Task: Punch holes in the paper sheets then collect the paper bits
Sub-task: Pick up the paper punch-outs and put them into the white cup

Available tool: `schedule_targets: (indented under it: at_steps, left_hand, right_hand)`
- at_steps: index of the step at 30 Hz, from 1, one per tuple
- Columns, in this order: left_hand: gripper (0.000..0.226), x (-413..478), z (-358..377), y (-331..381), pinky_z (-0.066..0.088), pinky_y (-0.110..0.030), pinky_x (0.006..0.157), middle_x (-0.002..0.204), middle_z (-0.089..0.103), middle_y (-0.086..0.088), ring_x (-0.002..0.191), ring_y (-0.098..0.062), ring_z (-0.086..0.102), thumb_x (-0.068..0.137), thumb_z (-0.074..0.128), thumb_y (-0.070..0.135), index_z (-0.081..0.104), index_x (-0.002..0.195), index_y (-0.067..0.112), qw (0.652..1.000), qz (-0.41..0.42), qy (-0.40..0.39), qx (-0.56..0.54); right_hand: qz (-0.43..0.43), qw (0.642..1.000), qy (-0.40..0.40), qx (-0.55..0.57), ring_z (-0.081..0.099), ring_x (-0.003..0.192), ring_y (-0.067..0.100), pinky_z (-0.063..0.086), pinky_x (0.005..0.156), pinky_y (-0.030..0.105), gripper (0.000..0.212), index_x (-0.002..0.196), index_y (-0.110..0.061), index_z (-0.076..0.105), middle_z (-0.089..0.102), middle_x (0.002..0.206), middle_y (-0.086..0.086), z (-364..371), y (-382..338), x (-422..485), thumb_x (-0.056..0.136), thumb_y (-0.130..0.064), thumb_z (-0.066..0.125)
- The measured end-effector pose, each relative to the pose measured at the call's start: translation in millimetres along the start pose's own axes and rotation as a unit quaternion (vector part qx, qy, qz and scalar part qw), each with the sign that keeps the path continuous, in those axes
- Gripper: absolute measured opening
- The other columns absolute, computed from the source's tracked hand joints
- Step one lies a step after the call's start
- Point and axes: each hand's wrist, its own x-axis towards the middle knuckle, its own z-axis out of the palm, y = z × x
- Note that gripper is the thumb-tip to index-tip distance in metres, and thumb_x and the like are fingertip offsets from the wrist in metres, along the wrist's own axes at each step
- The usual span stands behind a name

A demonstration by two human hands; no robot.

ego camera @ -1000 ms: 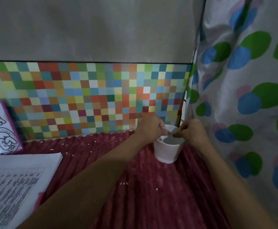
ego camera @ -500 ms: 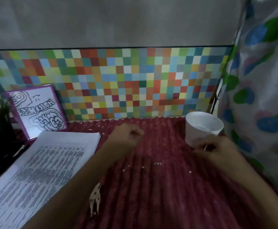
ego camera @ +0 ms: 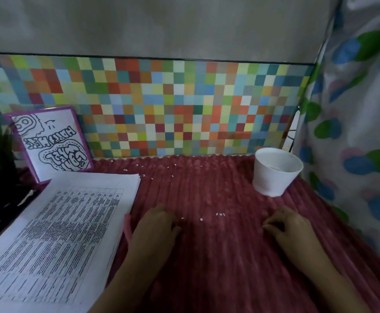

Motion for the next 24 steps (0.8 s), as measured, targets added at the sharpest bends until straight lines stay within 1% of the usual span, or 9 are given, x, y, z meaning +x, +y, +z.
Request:
schedule_targets:
  at_steps: [2,4,7,9,14,16,19,22,24]
  left_hand:
    - [0.021,-3.7,1.8,3.4,0.023,-0.037,0.098,0.112,0.059,0.008,0.112,-0.011,0.053,0.093,0.055,0.033,0.069,0.103,0.020,1.000,-0.009,0.009,0.010]
    - [0.017,-3.7,3.5,3.9,0.039,-0.041,0.095,0.101,0.063,0.007,0.102,-0.014,0.060,0.090,0.060,0.032,0.071,0.092,0.018,0.999,-0.006,0.048,0.013]
    - [0.021,3.9,3.6,0.8,0.037,-0.037,0.095,0.106,0.059,0.004,0.105,-0.015,0.058,0.094,0.052,0.032,0.066,0.098,0.017,1.000,-0.009,0.004,0.014]
    - [0.022,10.0,2.8,-0.6,0.037,-0.033,0.092,0.107,0.057,-0.001,0.104,-0.018,0.057,0.094,0.050,0.029,0.064,0.098,0.013,1.000,-0.001,-0.029,0.001]
    - [0.020,16.4,-1.3,-1.7,0.048,-0.037,0.068,0.080,0.055,-0.010,0.069,-0.026,0.058,0.085,0.060,0.004,0.057,0.065,0.005,0.991,0.069,0.053,-0.102]
    - [0.019,17.2,-2.6,7.8,0.046,-0.035,0.067,0.079,0.055,-0.006,0.069,-0.023,0.056,0.084,0.060,0.006,0.056,0.065,0.009,0.984,0.105,0.076,-0.125]
    - [0.019,21.0,11.2,21.9,0.049,-0.041,0.068,0.079,0.057,-0.002,0.071,-0.021,0.055,0.082,0.053,0.025,0.058,0.067,0.013,0.978,0.149,0.062,-0.132]
    - [0.018,25.9,25.3,28.4,0.048,-0.046,0.075,0.085,0.060,-0.004,0.079,-0.023,0.057,0.083,0.060,0.022,0.060,0.072,0.008,0.985,0.142,0.012,-0.098]
    - [0.017,25.6,28.0,30.6,0.047,-0.042,0.082,0.091,0.061,-0.004,0.085,-0.021,0.059,0.085,0.065,0.022,0.063,0.078,0.006,0.987,0.121,0.000,-0.107]
  right_hand:
    - [0.007,1.000,0.003,-0.018,0.054,0.071,0.010,0.037,0.071,0.024,0.013,0.074,-0.013,0.075,0.063,0.082,0.001,1.4,-0.3,1.8,0.076,-0.001,0.073]
    - [0.018,1.000,0.017,-0.016,0.056,0.073,0.014,0.036,0.071,0.025,0.013,0.074,-0.012,0.073,0.062,0.081,0.002,0.4,-1.0,4.1,0.078,0.000,0.071]
    - [0.016,0.997,0.074,0.020,0.051,0.068,0.003,0.034,0.062,0.016,0.014,0.074,-0.014,0.068,0.058,0.079,-0.002,-2.8,-10.4,9.0,0.082,-0.001,0.068]
    - [-0.008,0.994,0.094,0.062,0.052,0.069,0.001,0.035,0.064,0.010,0.009,0.076,-0.012,0.068,0.061,0.080,-0.001,-0.9,-27.7,14.9,0.082,-0.006,0.069]
    - [-0.026,0.988,-0.057,0.140,0.061,0.069,0.000,0.043,0.069,0.016,0.015,0.068,-0.018,0.072,0.066,0.073,-0.012,25.5,-60.3,33.8,0.078,-0.006,0.072]
    - [-0.014,0.989,-0.071,0.131,0.059,0.067,-0.003,0.041,0.067,0.012,0.014,0.069,-0.016,0.075,0.063,0.070,-0.016,33.5,-60.7,36.8,0.077,-0.006,0.073]
    - [-0.013,0.989,-0.056,0.135,0.058,0.069,-0.003,0.039,0.066,0.004,0.009,0.073,-0.013,0.077,0.061,0.072,-0.016,38.9,-58.1,35.7,0.075,-0.005,0.076]
    - [-0.029,0.991,-0.046,0.125,0.059,0.072,0.001,0.039,0.068,0.005,0.009,0.077,-0.014,0.078,0.062,0.076,-0.012,43.1,-56.1,33.5,0.074,-0.006,0.077]
    - [-0.042,0.992,-0.044,0.110,0.060,0.075,0.006,0.041,0.069,0.009,0.007,0.080,-0.013,0.078,0.063,0.080,-0.007,46.0,-53.7,33.2,0.075,-0.007,0.077]
